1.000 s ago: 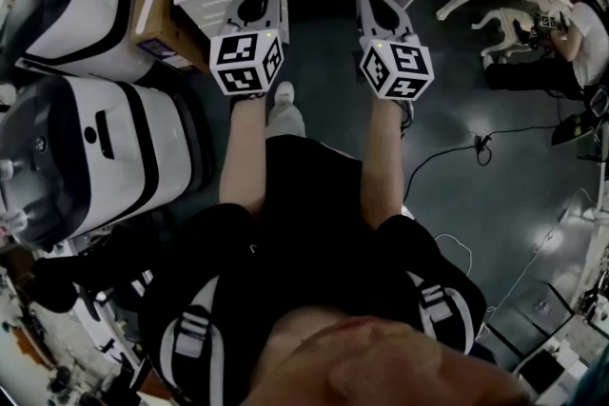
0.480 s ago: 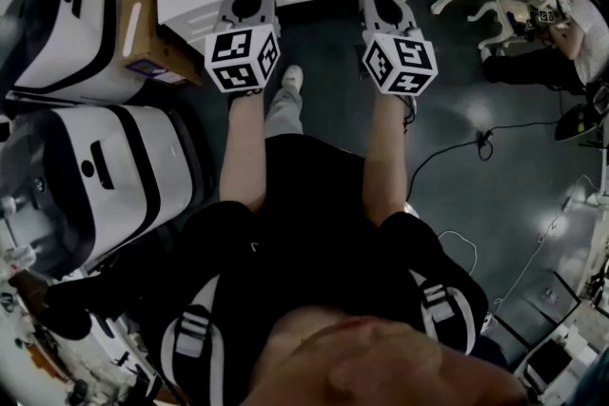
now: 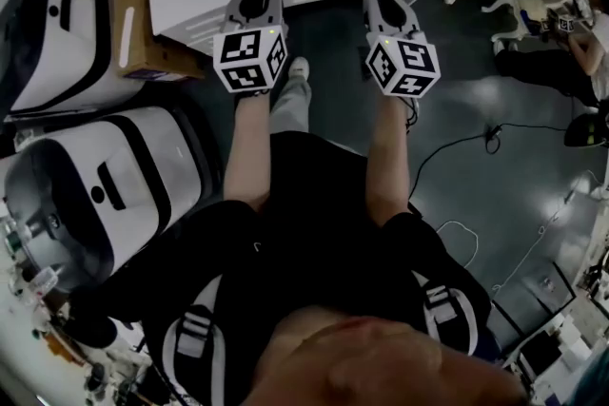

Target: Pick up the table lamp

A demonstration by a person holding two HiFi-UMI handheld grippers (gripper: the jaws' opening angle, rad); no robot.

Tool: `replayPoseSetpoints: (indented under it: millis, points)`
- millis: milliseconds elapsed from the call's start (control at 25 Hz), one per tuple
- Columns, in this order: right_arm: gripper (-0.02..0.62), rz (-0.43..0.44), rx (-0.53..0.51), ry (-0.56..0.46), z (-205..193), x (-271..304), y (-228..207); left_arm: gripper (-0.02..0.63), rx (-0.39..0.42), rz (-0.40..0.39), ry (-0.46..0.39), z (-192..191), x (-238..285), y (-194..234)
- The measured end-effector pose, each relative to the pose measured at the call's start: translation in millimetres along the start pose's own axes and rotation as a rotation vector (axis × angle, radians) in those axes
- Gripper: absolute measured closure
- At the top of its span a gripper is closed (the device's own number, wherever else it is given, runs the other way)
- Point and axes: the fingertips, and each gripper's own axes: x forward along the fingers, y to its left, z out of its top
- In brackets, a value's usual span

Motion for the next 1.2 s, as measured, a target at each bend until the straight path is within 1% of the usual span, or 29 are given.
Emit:
replayPoseSetpoints:
  millis: [200, 400, 600, 880, 1080, 1200]
  points:
    - [0.577, 0.024, 0.019, 0.040, -19, 48, 3, 0.595, -0.012, 0.005, 0.050, -22, 38, 27]
    - [0.577, 0.045, 0.052, 0.081, -34, 88, -9, 0.597, -0.018, -0.044, 0.106, -41, 82, 33]
    - [0.577, 0.041, 0.066, 0.118, -55, 122, -13, 0.595, 0.000, -0.086, 0.123, -61, 112, 44]
    - [0.577, 0.034, 0.061, 0.188, -74, 161, -29, 0.595, -0.007, -0.162, 0.142, -77, 160, 47]
    - [0.577, 0.042, 0.042, 0.225, -80, 194, -38, 0.595, -0.026, -0.186, 0.156, -84, 197, 58]
    - [0.577, 0.053, 0.036, 0.248, -83, 212, -37, 0.595, -0.027, -0.187, 0.188, -90, 215, 64]
